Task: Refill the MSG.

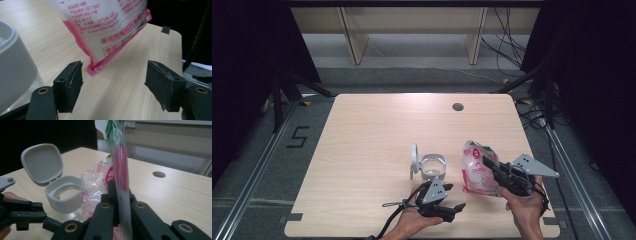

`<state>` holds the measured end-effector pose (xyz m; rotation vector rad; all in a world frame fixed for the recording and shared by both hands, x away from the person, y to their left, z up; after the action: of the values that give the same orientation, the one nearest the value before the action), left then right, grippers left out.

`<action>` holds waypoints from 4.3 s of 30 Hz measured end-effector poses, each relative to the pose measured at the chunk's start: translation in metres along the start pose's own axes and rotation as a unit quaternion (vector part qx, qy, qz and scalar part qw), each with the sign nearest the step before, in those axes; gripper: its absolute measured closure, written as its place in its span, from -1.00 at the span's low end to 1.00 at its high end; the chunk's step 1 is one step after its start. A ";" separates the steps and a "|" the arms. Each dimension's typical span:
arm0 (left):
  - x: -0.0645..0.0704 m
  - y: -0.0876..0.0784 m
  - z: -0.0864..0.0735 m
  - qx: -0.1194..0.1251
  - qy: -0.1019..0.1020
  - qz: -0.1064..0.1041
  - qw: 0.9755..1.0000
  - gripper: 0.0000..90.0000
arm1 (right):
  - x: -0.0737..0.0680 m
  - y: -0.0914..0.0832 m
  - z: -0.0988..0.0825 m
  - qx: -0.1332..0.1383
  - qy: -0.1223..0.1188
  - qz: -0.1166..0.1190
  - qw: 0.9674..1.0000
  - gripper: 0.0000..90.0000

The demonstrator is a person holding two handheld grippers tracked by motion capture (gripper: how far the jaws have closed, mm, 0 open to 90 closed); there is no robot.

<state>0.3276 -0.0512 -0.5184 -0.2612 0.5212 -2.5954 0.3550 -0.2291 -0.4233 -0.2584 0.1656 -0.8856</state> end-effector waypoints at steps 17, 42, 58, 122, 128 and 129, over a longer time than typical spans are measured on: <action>0.002 0.013 0.001 0.001 -0.004 0.016 1.000 -0.37 | -0.017 -0.007 0.016 0.016 -0.019 0.015 1.000 1.00; 0.005 0.032 0.007 0.013 0.039 0.077 0.996 0.28 | -0.046 -0.016 0.045 0.036 -0.044 0.047 0.997 1.00; 0.013 0.038 0.007 0.060 -0.021 0.074 0.995 0.58 | -0.036 -0.002 0.054 0.028 -0.015 0.046 0.998 1.00; 0.007 0.053 0.019 0.152 -0.069 0.109 0.980 0.66 | -0.056 0.070 0.083 -0.007 -0.078 0.041 0.996 1.00; 0.008 0.055 0.018 0.154 -0.071 0.107 0.980 0.66 | -0.058 0.075 0.081 -0.015 -0.078 0.040 0.996 1.00; 0.008 0.055 0.018 0.154 -0.072 0.108 0.980 0.66 | -0.059 0.075 0.081 -0.018 -0.080 0.039 0.996 1.00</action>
<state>0.3484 -0.1054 -0.5235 -0.2681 0.0872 -2.3796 0.3946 -0.1251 -0.3653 -0.3533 0.0436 -0.7814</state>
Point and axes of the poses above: each handheld gripper's, and its own axes: y roughly forward along the jaws, z roughly out of its top, x roughly to its right, the point moved 5 cm from there along y, roughly forward along the jaws, and after that the axes turned 1 degree about z, right-handed, at the moved point
